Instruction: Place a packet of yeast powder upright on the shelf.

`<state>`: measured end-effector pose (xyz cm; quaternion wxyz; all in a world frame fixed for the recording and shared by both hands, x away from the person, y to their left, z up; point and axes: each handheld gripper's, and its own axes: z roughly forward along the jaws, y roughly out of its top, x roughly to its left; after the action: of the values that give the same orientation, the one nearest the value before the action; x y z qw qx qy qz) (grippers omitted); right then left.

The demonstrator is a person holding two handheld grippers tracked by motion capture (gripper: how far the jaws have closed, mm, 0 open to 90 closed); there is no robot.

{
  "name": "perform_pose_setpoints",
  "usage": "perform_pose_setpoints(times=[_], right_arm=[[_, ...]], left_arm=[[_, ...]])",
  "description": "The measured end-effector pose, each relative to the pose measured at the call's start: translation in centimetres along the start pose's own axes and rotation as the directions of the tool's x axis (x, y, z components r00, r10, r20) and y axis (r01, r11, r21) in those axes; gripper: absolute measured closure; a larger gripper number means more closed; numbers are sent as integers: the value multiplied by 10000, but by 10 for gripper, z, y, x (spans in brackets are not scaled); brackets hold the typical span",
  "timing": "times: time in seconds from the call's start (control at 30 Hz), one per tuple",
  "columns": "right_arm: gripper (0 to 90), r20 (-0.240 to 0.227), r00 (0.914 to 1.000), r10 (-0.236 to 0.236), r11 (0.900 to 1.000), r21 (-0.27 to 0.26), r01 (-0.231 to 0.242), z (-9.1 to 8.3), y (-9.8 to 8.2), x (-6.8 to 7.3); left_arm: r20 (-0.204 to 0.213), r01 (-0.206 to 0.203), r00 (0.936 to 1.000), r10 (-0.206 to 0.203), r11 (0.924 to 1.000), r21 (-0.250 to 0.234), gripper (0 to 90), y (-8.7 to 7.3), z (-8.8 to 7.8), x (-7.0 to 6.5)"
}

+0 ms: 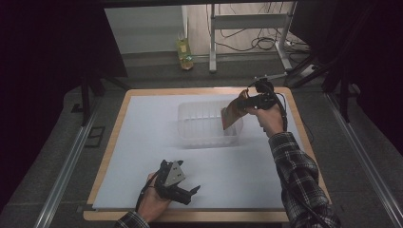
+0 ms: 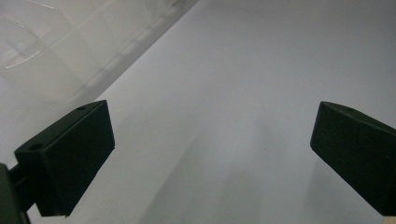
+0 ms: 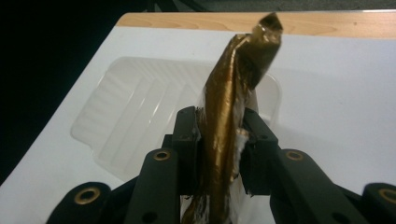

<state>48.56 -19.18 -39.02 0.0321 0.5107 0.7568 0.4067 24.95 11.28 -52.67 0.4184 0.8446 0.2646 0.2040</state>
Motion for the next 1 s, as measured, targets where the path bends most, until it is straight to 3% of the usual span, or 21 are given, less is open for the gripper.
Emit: perform_pose_setpoints(times=[0.5, 0.67, 0.9, 1.0], right_arm=[[703, -16, 9999, 127, 9999, 67, -127, 36, -5, 5], [688, -236, 9993, 283, 9995, -101, -285, 39, -7, 2], [674, -170, 9991, 396, 9991, -154, -398, 38, -7, -5], [639, -139, 9996, 230, 9996, -150, -232, 39, -8, -4]], left_arm=[[17, -20, 10000, 20, 10000, -1, 0, 0, -1, 0], [84, -26, 10000, 25, 10000, 25, 0, 1, 1, -1], [72, -107, 9999, 107, 9999, 41, 0, 2, 0, -3], [79, -63, 9999, 62, 10000, 64, 0, 1, 1, -2]])
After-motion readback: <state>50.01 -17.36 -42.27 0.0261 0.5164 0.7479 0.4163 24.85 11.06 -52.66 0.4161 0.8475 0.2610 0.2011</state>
